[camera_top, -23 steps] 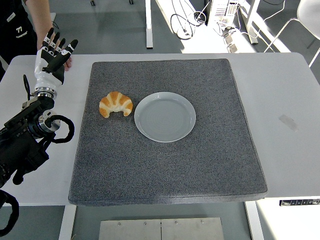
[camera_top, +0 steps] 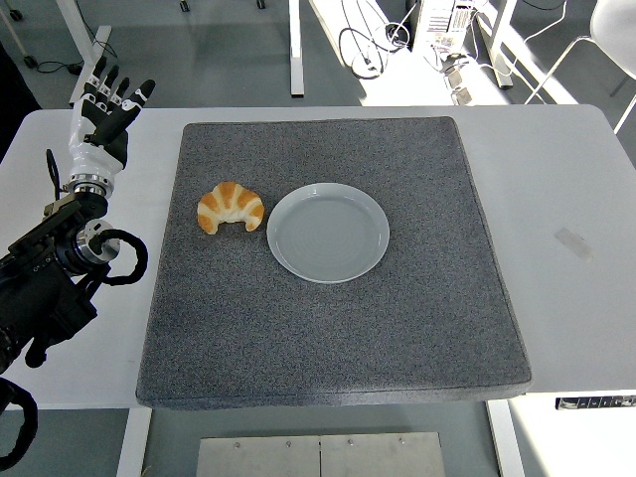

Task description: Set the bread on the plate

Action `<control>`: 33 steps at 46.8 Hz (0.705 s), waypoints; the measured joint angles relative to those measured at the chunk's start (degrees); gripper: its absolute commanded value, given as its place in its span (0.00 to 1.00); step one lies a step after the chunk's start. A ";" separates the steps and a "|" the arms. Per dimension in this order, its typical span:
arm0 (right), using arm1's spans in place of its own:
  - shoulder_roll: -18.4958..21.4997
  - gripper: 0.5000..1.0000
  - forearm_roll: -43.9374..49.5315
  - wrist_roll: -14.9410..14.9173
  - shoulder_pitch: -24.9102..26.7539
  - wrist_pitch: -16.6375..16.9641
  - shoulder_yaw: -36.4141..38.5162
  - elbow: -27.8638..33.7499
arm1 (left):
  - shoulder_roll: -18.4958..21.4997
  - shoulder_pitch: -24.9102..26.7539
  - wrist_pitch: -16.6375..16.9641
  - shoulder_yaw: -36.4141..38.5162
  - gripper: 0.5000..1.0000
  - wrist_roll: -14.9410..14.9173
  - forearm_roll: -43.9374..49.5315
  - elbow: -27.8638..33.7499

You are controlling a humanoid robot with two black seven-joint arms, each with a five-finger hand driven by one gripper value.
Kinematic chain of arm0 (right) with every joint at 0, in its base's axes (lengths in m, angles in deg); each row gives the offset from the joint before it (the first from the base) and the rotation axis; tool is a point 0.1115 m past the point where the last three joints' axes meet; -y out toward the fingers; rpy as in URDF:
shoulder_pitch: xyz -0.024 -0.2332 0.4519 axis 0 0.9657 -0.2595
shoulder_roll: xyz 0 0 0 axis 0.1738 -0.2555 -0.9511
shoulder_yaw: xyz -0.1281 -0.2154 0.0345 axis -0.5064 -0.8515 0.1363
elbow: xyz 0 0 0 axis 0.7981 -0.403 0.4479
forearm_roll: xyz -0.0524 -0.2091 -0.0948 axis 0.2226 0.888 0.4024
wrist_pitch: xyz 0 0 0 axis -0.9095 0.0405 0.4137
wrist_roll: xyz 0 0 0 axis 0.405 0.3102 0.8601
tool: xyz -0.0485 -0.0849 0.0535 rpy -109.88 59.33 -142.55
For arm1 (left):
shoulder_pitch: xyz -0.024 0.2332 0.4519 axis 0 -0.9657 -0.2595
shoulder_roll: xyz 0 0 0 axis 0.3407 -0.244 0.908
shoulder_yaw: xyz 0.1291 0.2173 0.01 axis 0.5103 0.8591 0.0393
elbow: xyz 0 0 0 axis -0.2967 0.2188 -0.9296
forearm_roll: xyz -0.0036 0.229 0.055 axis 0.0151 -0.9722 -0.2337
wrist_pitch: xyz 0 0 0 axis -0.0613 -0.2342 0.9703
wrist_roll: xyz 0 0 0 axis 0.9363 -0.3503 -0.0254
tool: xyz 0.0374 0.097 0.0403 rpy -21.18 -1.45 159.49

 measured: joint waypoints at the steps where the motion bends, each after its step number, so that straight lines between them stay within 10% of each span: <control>1: 0.00 1.00 0.00 0.00 0.00 0.00 0.00 0.00 | 0.01 0.00 0.00 0.00 0.96 0.00 -0.01 0.00; 33: 0.00 1.00 0.00 0.00 0.00 0.00 0.00 0.00 | 0.90 2.07 -0.16 5.68 0.96 -4.21 -0.21 0.22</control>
